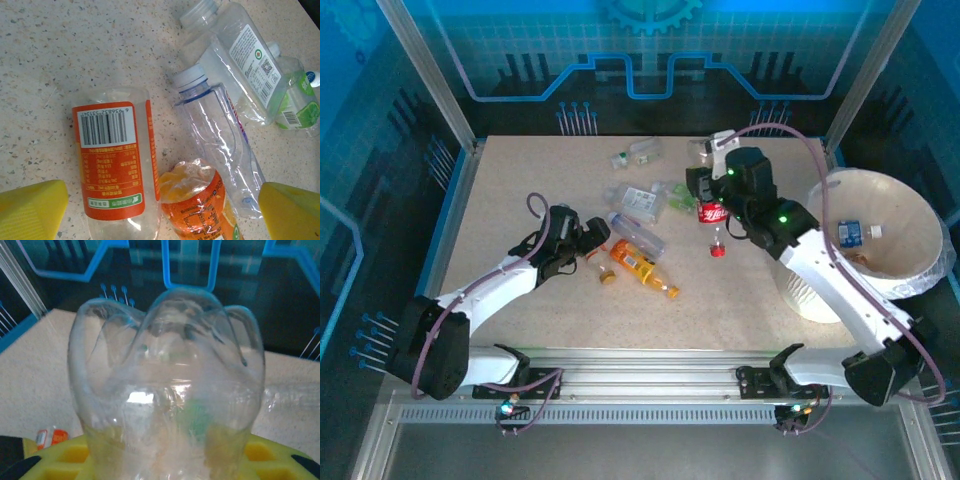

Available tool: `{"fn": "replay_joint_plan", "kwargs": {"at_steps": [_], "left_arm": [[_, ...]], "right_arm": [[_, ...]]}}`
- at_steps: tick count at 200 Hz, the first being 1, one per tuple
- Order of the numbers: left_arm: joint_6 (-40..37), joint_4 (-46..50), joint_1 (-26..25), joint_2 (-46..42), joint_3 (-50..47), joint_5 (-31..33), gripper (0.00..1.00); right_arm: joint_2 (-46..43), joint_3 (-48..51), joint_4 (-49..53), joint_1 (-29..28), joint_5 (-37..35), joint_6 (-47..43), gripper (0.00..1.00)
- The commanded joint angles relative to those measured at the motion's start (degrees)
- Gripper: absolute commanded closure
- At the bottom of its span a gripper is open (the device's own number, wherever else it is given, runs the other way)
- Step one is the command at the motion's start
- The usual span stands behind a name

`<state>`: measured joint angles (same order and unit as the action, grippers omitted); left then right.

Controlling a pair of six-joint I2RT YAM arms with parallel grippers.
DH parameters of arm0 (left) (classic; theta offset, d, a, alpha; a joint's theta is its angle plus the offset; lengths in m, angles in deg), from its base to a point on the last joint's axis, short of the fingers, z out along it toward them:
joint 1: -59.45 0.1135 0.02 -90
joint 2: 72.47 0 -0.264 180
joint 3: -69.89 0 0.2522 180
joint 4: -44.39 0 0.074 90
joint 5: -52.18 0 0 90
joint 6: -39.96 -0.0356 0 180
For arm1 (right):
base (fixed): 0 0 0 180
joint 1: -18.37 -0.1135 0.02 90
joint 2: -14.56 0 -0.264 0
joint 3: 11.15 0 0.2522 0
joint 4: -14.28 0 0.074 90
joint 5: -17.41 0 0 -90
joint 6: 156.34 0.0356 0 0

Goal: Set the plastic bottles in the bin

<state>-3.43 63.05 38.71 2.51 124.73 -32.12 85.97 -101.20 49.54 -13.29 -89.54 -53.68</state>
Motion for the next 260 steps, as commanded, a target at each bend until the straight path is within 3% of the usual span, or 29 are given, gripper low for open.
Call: {"fn": "replay_joint_plan", "kwargs": {"at_steps": [1, 43, 139, 160, 176, 198, 260], "left_arm": [[0.5, 1.3, 0.4, -2.3, 0.9, -1.7, 0.01], [0.1, 1.1, 0.4, -2.5, 0.8, -1.3, 0.01], [0.6, 1.0, 0.4, -1.5, 1.1, -1.8, 0.01], [0.6, 1.1, 0.4, -1.5, 1.1, -1.8, 0.01], [0.5, 1.4, 0.4, -1.6, 0.8, -1.7, 0.01], [0.4, 1.6, 0.4, -1.8, 0.4, -1.0, 0.01], [-0.5, 3.4, 0.5, -2.9, -0.9, 0.3, 0.01]], "right_arm": [[-4.6, -3.8, 0.2, 2.6, 3.3, -1.3, 0.55], [-10.7, -5.9, -0.8, 10.2, 5.4, -1.7, 0.58], [-17.0, -7.1, -4.2, 38.9, 7.0, -4.7, 0.60], [-16.2, -7.3, -3.8, 45.9, 10.5, -4.2, 0.62], [-14.9, -8.4, -0.7, 52.0, 18.8, -3.6, 0.62], [-16.0, -2.2, -3.0, 55.8, 26.2, -5.6, 0.59], [-22.2, 14.7, -6.7, 59.0, 34.7, -12.6, 0.46]]}}
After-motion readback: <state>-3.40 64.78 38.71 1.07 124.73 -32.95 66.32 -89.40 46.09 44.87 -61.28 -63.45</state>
